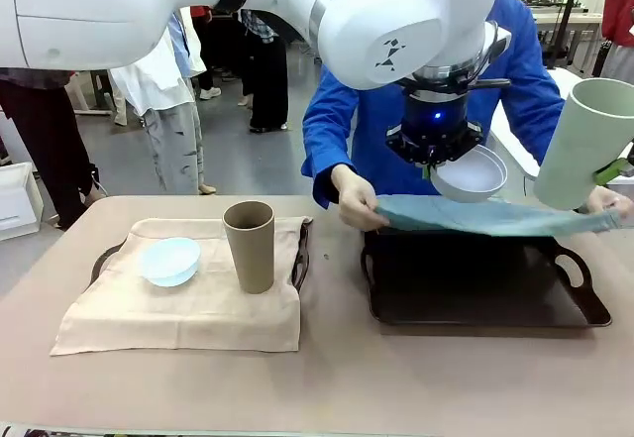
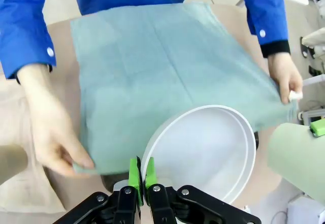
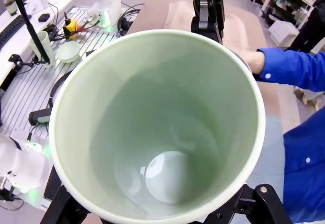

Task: Set up a tray with a mat and arrange the tableware.
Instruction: Place the Picnic Bowl and Reusable plastic cup back onto the Handle tray in front of the human's position.

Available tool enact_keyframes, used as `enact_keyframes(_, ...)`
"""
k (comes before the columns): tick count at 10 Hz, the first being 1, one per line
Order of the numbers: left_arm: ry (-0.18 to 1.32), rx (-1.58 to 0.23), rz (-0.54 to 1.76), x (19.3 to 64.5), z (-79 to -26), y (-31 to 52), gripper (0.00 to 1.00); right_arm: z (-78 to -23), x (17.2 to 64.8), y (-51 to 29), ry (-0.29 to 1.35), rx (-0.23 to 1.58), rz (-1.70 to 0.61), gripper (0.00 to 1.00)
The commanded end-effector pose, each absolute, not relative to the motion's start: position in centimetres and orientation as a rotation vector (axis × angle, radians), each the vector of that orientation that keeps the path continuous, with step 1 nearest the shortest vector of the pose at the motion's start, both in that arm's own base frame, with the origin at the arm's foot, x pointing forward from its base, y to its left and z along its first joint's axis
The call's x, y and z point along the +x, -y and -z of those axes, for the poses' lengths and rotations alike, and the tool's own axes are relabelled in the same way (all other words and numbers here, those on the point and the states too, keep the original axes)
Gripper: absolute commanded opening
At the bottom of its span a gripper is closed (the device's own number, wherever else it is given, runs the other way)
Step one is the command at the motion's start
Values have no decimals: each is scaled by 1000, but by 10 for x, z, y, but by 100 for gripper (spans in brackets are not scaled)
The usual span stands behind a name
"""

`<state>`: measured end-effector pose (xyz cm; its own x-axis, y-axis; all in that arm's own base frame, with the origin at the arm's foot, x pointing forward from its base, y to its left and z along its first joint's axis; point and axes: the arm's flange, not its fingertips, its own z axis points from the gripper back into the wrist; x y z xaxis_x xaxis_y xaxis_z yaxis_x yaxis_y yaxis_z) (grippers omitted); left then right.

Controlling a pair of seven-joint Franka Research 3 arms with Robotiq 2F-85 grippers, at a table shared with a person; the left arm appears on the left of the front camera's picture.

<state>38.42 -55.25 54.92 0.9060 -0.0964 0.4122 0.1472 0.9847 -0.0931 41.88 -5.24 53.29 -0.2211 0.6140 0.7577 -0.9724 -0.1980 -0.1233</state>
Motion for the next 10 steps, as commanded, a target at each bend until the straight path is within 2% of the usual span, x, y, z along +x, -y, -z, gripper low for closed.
enact_keyframes(1, 435, -132, 138, 387, -550, 552, 0, -535, 420, 53, 728, 674, -1705, 0)
enact_keyframes(10, 435, -132, 138, 387, -550, 552, 0, -535, 420, 53, 728, 674, -1705, 0)
